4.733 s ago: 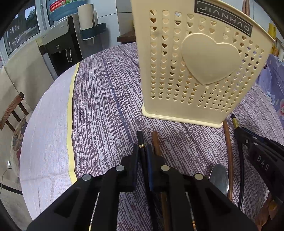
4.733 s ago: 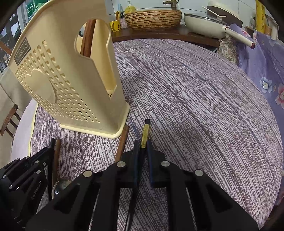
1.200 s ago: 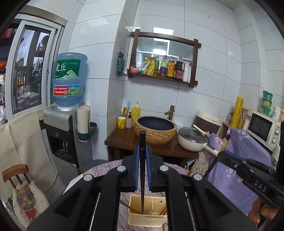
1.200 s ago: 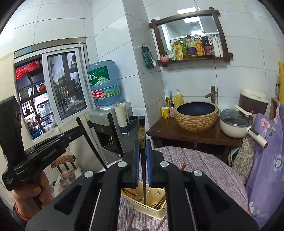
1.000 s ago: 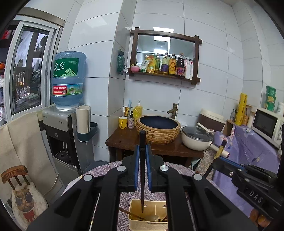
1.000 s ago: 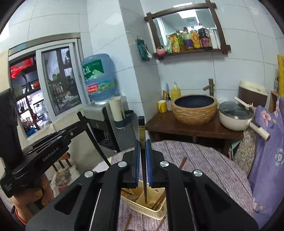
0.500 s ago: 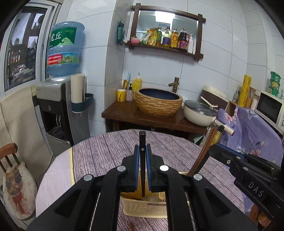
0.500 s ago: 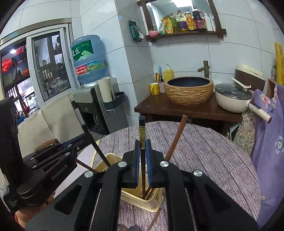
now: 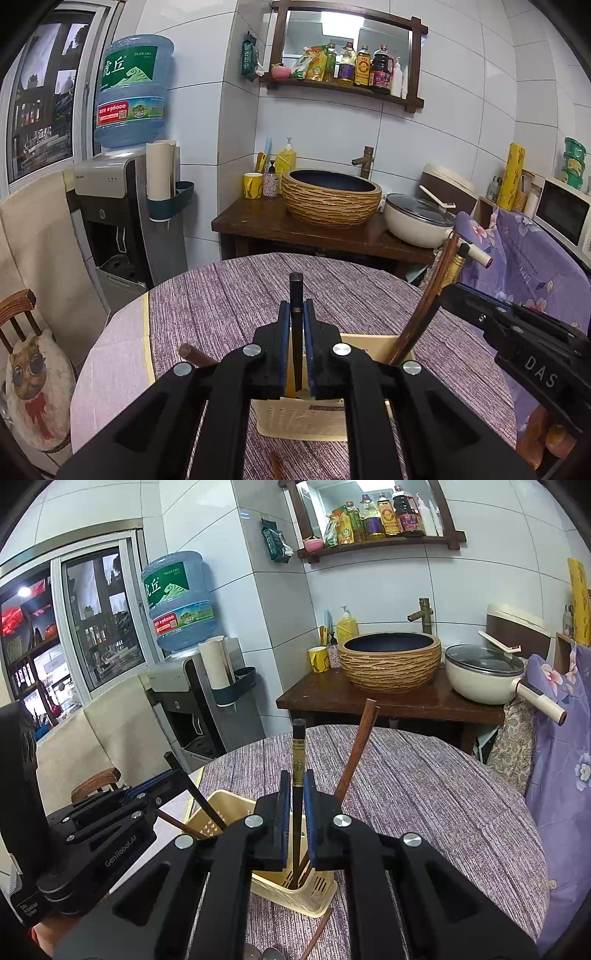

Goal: Organize utensils
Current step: 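Open both grippers to release the chopsticks into the cream holder, then move both grippers back down to the spoons and chopsticks on the table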

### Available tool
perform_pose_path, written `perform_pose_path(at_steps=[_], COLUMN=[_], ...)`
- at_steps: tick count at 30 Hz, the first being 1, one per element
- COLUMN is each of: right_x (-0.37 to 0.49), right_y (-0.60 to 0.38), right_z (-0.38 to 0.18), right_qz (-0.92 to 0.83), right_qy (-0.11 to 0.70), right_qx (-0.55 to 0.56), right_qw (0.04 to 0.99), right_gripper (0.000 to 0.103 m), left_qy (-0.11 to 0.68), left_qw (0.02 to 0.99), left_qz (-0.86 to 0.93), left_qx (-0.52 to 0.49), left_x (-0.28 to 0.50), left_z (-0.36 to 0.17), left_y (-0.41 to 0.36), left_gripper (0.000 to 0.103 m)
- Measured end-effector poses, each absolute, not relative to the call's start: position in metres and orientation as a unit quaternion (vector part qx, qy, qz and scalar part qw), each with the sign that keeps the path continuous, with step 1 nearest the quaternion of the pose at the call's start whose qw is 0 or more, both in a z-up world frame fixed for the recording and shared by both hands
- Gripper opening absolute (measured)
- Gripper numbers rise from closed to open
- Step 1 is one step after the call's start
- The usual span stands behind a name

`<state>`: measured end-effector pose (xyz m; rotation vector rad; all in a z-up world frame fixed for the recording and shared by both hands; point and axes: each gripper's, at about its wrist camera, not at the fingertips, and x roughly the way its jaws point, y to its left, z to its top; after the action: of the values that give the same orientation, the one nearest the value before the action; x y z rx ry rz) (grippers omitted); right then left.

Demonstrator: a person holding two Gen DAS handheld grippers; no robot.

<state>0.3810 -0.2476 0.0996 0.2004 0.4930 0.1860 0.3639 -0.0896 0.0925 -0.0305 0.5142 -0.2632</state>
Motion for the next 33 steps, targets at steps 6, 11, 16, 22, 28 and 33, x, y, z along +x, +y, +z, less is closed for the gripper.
perform_pose_path(at_steps=[6, 11, 16, 22, 28, 33], right_x=[0.356, 0.323, 0.305, 0.294, 0.289, 0.293], right_y=[-0.254, -0.249, -0.239, -0.241, -0.239, -0.239], right_z=[0.101, 0.097, 0.062, 0.001, -0.052, -0.070], right_qz=[0.086, 0.090, 0.085, 0.077, 0.064, 0.050], right_qy=[0.213, 0.193, 0.246, 0.323, 0.381, 0.402], right_qx=[0.098, 0.076, 0.050, 0.087, 0.091, 0.092], right_qw=[0.968, 0.974, 0.964, 0.939, 0.918, 0.909], right_gripper=[0.043, 0.057, 0.063, 0.063, 0.060, 0.054], left_qy=[0.226, 0.229, 0.270, 0.334, 0.373, 0.406], left_qw=[0.964, 0.965, 0.954, 0.936, 0.923, 0.908], left_qz=[-0.136, -0.128, -0.129, -0.106, -0.081, -0.082], left_qx=[-0.012, -0.003, -0.015, -0.040, -0.047, -0.058], left_x=[0.333, 0.302, 0.280, 0.270, 0.266, 0.266], left_z=[0.098, 0.094, 0.063, 0.012, -0.029, -0.057], left_y=[-0.084, -0.079, -0.064, -0.042, -0.032, -0.031], left_gripper=[0.054, 0.083, 0.095, 0.095, 0.087, 0.069])
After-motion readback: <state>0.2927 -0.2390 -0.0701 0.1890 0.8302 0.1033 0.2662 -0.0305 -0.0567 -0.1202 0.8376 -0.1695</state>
